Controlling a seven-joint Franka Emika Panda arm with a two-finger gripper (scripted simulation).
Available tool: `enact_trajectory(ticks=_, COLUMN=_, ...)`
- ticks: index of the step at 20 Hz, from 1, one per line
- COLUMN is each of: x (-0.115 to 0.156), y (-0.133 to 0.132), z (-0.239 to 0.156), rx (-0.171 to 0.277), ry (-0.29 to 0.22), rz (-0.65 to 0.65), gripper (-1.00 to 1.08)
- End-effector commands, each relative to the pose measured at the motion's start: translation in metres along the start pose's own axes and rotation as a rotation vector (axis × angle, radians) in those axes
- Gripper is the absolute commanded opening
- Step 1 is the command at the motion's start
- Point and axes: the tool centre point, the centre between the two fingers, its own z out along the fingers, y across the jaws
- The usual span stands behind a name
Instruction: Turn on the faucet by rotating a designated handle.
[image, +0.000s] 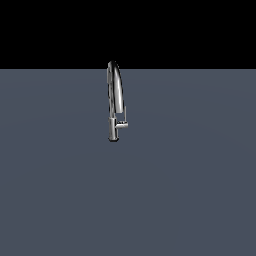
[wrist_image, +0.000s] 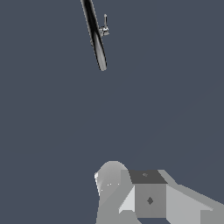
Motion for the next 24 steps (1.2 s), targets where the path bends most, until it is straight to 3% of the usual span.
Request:
enact_trajectory(ticks=1, x=0.0, y=0.0, z=0.0, rx=0.0, ry=0.0, rz=0.0, gripper=-1.0)
enact_trajectory(ticks=12, x=0.017, y=-0.005, z=0.002, rx=0.032, ry=-0.04, rz=0.03, gripper=-1.0)
enact_trajectory(ticks=24, x=0.073, y=-0.017, z=0.014, rx=0.141, ry=-0.174, rz=0.133, gripper=-1.0)
